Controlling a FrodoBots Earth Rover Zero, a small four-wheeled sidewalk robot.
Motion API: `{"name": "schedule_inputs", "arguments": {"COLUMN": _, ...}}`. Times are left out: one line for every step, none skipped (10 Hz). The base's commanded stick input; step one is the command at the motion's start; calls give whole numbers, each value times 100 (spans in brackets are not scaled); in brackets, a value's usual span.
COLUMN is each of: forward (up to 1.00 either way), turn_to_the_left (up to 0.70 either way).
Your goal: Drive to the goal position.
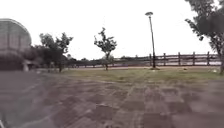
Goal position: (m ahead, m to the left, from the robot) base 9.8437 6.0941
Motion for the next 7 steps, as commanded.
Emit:
{"name": "schedule_inputs", "arguments": {"forward": 100, "turn_to_the_left": 40}}
{"name": "schedule_inputs", "arguments": {"forward": 100, "turn_to_the_left": 40}}
{"name": "schedule_inputs", "arguments": {"forward": 100, "turn_to_the_left": 40}}
{"name": "schedule_inputs", "arguments": {"forward": 100, "turn_to_the_left": 40}}
{"name": "schedule_inputs", "arguments": {"forward": 100, "turn_to_the_left": 40}}
{"name": "schedule_inputs", "arguments": {"forward": 100, "turn_to_the_left": 40}}
{"name": "schedule_inputs", "arguments": {"forward": 100, "turn_to_the_left": 40}}
